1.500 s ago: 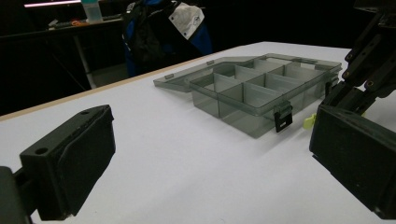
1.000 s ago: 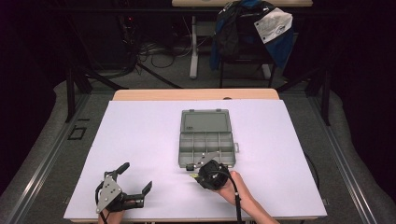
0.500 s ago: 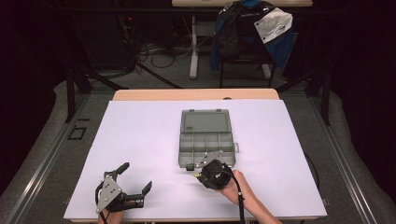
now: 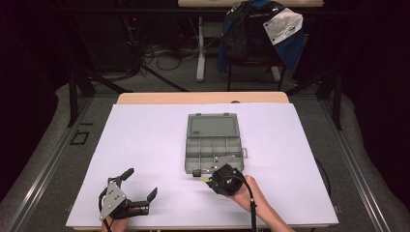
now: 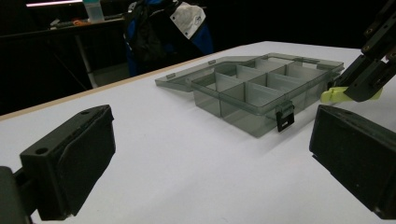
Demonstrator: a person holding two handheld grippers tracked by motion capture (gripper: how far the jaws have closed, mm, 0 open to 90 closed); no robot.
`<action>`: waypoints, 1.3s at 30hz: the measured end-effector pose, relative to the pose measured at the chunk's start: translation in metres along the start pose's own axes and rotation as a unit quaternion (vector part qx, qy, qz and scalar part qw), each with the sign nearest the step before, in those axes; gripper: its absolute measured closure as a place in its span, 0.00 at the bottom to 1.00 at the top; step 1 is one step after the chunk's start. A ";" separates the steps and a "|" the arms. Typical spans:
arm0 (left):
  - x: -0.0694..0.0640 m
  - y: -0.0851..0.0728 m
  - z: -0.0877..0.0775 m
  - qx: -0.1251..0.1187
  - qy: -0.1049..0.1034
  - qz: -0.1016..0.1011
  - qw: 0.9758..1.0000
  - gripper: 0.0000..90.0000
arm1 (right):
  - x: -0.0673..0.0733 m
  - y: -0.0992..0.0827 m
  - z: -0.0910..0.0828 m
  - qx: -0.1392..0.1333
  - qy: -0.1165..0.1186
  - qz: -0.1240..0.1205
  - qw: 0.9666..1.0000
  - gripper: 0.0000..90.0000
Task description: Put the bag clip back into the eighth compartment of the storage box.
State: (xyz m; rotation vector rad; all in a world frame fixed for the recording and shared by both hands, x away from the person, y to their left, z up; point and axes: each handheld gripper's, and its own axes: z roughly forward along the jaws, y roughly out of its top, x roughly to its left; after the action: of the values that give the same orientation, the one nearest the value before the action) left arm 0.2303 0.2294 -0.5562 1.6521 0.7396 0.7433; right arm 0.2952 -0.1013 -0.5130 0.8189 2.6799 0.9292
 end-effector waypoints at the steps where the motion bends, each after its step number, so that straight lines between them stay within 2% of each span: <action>1: 0.000 0.000 0.000 0.000 0.000 0.000 1.000 0.00 | -0.001 0.000 -0.001 -0.001 -0.001 -0.001 1.000 0.90; 5: 0.000 0.000 0.000 0.000 0.001 -0.001 1.000 0.00 | -0.003 0.000 -0.006 -0.010 -0.005 0.000 1.000 0.90; 26: 0.000 0.000 0.001 0.001 0.001 -0.001 1.000 0.00 | -0.016 -0.003 -0.024 -0.022 -0.023 0.009 0.999 0.90; 39: 0.000 0.000 0.001 0.003 0.001 -0.001 1.000 0.00 | -0.025 -0.005 -0.035 -0.032 -0.042 0.018 0.998 0.90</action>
State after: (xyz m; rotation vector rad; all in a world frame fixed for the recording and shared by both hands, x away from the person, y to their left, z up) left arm 0.2308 0.2286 -0.5567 1.6568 0.7456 0.7415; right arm 0.3014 -0.1367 -0.4887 0.8736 2.5586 0.9619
